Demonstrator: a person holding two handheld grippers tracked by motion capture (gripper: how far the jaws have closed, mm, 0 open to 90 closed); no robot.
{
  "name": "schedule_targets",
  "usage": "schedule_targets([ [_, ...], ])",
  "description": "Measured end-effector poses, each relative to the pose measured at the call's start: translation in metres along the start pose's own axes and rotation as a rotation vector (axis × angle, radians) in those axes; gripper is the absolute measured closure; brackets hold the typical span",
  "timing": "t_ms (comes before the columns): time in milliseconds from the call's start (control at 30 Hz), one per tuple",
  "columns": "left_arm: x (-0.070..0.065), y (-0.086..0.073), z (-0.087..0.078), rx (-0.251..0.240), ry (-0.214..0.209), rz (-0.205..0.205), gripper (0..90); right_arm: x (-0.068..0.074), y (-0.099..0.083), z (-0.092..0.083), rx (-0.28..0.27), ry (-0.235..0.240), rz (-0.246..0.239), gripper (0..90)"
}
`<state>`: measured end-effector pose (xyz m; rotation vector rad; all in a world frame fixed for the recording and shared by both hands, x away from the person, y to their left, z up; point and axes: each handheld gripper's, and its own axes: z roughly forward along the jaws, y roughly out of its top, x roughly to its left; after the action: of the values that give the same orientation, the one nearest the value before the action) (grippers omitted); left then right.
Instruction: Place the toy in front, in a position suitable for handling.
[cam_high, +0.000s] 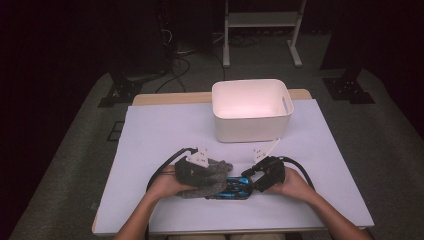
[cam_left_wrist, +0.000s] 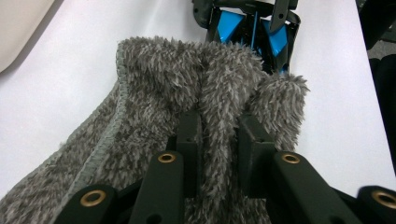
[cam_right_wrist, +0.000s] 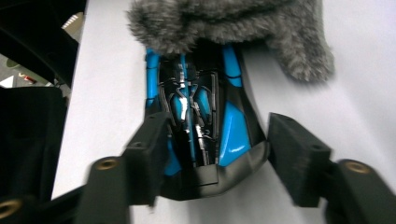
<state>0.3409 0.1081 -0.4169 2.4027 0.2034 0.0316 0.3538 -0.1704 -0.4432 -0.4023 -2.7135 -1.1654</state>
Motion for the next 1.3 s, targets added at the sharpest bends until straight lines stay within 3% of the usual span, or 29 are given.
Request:
schedule_targets([
  [67,-0.001,0.000,0.002,0.006,-0.008,0.003,75.6,-0.002,0.002,0.001,0.018,-0.008,0.034,32.2],
  [267,-0.001,0.001,0.003,0.005,-0.007,0.013,75.9,-0.009,0.002,0.006,0.038,0.048,0.123,27.3],
  [400,0.000,0.002,0.001,-0.001,-0.005,0.014,75.4,-0.013,0.000,0.008,0.027,0.083,0.156,29.9],
  [433,0.000,0.002,0.001,-0.004,-0.003,0.010,74.8,-0.013,-0.001,0.008,0.022,0.090,0.154,33.6],
  [567,0.002,0.001,-0.002,-0.016,0.001,-0.011,71.7,-0.013,-0.001,0.008,0.024,0.099,0.152,33.9],
  [700,0.004,0.004,-0.005,-0.013,0.009,-0.016,69.1,-0.008,0.000,0.006,0.022,0.077,0.109,35.7],
  [833,0.008,0.009,-0.010,-0.019,0.019,-0.024,65.9,0.004,0.001,0.002,0.009,0.027,0.017,42.2],
  [1000,0.012,0.010,-0.001,0.029,-0.015,-0.053,59.9,0.014,0.001,0.003,-0.008,-0.028,-0.049,44.7],
  [1300,0.019,0.011,0.000,0.024,-0.049,-0.120,49.4,0.032,0.002,0.001,-0.025,-0.121,-0.174,46.5],
])
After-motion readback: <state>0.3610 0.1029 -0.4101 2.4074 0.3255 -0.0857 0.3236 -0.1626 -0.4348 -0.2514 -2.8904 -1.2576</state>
